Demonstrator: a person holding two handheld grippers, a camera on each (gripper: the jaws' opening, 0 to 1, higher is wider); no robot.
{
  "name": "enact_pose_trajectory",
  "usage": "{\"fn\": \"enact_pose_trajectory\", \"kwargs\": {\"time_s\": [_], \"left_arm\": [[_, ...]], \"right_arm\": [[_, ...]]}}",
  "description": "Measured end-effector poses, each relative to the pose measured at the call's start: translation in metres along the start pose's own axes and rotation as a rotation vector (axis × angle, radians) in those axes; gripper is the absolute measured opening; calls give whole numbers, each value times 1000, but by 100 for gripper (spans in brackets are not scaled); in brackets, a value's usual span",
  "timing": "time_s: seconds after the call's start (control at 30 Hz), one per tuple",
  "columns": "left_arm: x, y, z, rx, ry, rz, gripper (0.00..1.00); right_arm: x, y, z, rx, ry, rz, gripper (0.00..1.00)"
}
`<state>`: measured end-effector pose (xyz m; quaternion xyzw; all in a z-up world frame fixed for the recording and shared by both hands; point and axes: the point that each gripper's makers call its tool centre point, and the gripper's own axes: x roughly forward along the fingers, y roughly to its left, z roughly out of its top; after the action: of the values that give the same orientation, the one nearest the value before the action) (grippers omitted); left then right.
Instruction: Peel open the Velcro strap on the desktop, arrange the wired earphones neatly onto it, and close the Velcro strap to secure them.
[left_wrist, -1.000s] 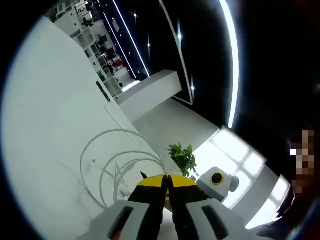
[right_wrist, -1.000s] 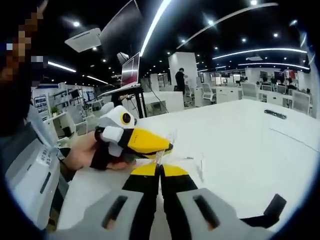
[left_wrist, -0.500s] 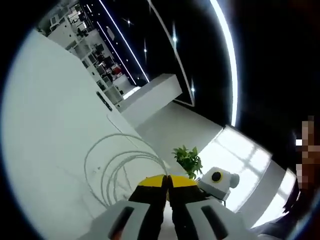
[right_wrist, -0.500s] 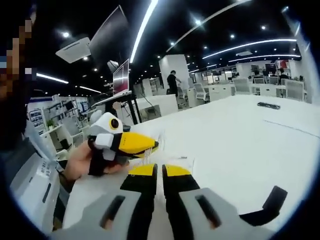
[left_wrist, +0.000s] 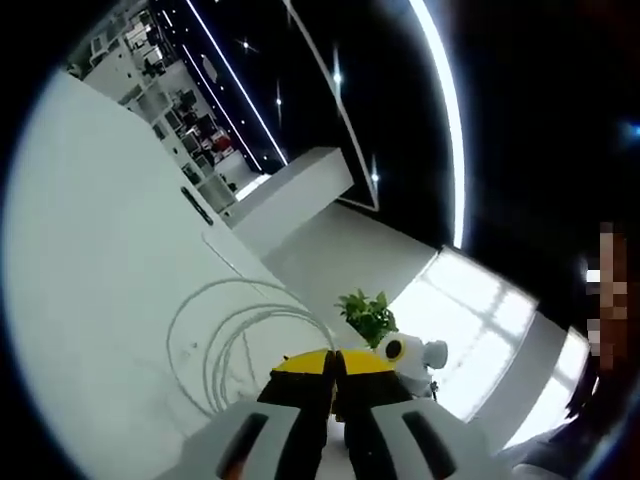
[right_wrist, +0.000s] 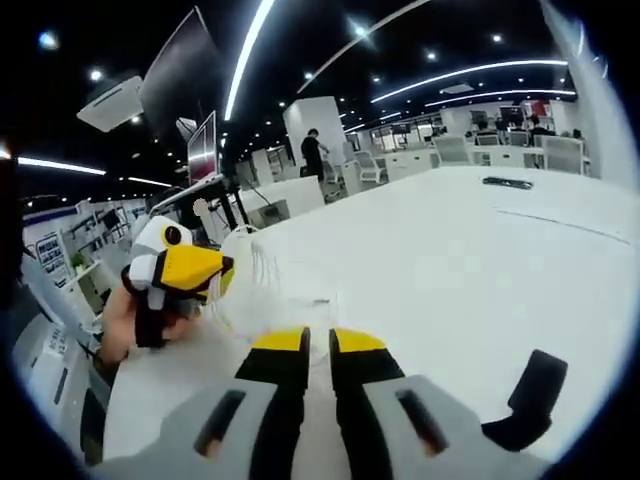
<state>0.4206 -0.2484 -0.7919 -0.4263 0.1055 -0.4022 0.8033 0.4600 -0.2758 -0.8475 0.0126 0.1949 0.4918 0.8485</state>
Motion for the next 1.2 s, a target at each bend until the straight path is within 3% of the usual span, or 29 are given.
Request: {"fn": "enact_pose_trajectory", "kwargs": {"time_s": [0.33, 0.7, 1.2], "left_arm": [[0, -8, -1, 16, -1, -36, 5], [-1, -10, -1, 19, -4, -49, 5], [-4, 12, 5, -43, -50, 39, 6]], "right_arm": [[12, -16, 3, 14, 3, -25, 12], [18, -13, -2, 18, 28, -18, 8], [2, 9, 9, -17, 5, 13, 7]]}}
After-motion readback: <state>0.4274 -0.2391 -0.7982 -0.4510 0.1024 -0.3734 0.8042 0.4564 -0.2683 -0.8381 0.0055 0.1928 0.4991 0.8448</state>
